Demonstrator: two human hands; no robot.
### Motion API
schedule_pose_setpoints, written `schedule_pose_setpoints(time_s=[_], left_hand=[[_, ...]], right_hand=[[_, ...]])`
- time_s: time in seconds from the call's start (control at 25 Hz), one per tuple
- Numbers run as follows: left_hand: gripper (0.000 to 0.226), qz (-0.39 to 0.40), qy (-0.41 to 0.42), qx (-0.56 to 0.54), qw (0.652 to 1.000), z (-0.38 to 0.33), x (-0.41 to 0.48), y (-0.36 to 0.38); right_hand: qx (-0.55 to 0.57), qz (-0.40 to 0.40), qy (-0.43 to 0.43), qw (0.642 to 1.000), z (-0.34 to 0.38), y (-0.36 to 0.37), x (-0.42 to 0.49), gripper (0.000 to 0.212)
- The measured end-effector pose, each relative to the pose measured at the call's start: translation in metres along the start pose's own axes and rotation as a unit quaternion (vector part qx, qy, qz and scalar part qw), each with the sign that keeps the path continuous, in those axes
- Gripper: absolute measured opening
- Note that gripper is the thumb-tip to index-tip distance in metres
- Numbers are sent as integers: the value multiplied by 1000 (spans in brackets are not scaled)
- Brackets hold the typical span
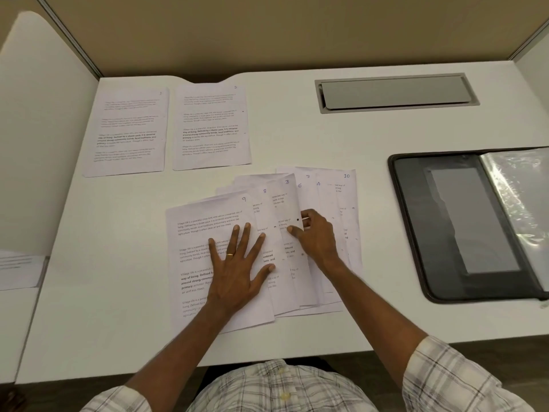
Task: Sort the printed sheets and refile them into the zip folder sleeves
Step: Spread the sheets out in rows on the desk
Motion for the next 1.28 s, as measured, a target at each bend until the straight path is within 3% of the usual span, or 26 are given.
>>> schedule_pose_setpoints(time_s=[0.24,0.48,0.68,0.84,0.92,0.96,1.04,1.08,1.12,1.2,1.28], left_hand=[[69,-26,12,-18,999,-12,5,-3],[71,-22,14,-5,1000,2,-7,-1],[67,-12,-2,-20,1000,0,-5,0],[63,-55,-73,-136,987,-4,7,-13],[58,-55,-185,-314,930,-13,30,-28],[55,-30,-257,-415,872,-20,45,-32],[47,54,-382,-586,713,-40,75,-34],[46,92,-418,-640,638,-49,90,-33],[44,109,-435,-674,588,-53,103,-34],[37,89,-443,-699,554,-43,131,-35],[35,48,-455,-697,552,-22,156,-35]], right_hand=[[47,116,17,992,-7,5,-20,36],[118,62,58,989,-3,-47,2,20],[153,86,71,982,18,-91,26,20],[230,120,106,960,41,-114,42,25],[244,136,105,954,55,-121,49,26],[254,142,103,951,62,-125,54,27],[273,150,99,945,75,-130,63,32],[282,154,95,942,81,-132,68,34],[288,154,92,940,85,-134,74,36],[290,147,88,941,90,-135,90,36],[282,131,88,946,92,-132,111,34]])
Point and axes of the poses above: each hand's wrist, its own x-axis towards the middle knuckle, its own y-axis out of the palm, z = x × y, the point moved 9 cm from there along x, towards the middle knuckle, and after that the axes turned 14 degrees about -z, right-handed, at the moved point
